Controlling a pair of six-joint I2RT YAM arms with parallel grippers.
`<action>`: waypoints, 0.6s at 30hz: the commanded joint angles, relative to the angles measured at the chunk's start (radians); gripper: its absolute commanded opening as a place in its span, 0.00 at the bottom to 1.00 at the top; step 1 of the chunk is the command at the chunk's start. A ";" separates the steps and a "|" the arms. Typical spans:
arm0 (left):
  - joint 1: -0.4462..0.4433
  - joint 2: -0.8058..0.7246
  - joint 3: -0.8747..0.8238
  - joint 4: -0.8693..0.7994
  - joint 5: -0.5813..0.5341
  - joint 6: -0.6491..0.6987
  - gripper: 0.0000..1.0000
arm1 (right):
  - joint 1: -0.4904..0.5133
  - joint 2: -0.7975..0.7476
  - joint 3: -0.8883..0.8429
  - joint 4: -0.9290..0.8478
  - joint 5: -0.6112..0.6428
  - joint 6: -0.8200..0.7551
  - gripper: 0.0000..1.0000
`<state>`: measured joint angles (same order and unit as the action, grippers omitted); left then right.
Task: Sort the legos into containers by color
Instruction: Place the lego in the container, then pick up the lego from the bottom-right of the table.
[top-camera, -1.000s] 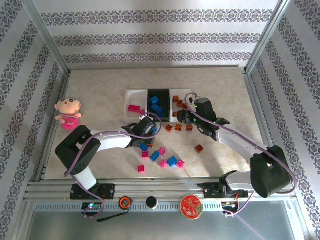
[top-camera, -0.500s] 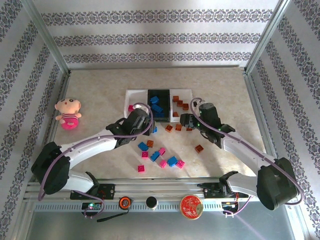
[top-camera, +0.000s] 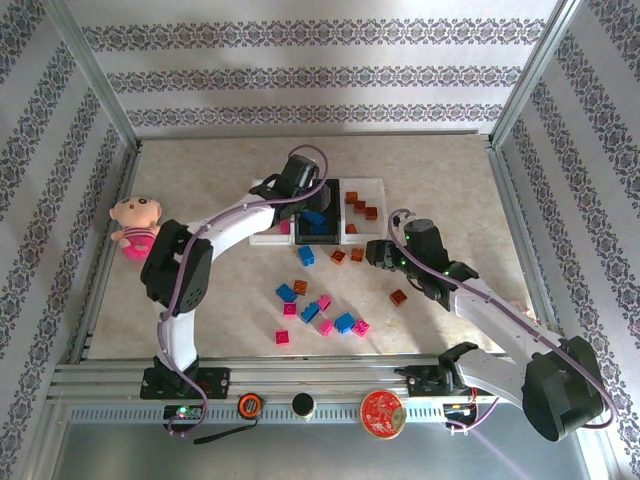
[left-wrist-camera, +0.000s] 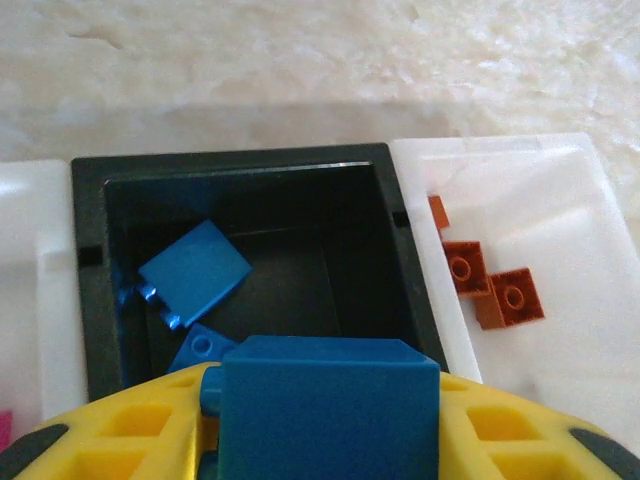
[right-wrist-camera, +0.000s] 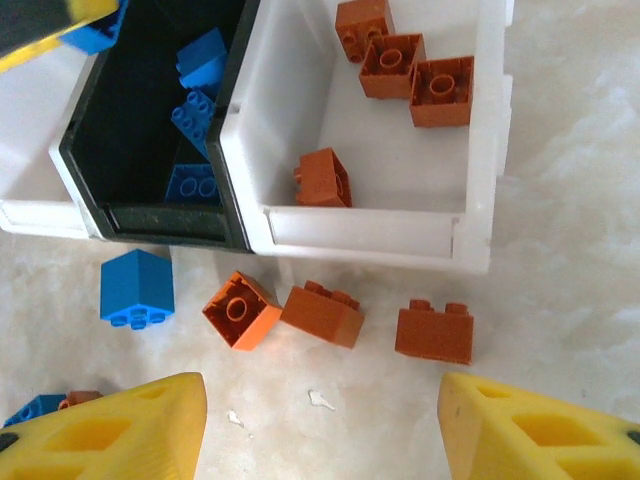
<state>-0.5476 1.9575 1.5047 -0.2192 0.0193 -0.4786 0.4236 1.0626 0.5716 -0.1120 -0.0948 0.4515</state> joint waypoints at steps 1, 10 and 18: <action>0.005 0.042 0.112 -0.093 0.029 -0.002 0.52 | 0.014 -0.025 -0.027 -0.042 0.007 0.023 0.64; 0.003 -0.099 -0.006 -0.001 0.112 -0.040 0.81 | 0.012 -0.040 -0.068 -0.108 0.032 0.059 0.66; -0.021 -0.420 -0.453 0.225 0.176 -0.149 1.00 | 0.012 -0.046 -0.097 -0.198 0.105 0.121 0.66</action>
<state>-0.5537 1.5990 1.1526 -0.1032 0.1593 -0.5697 0.4236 1.0271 0.4919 -0.2512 -0.0380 0.5339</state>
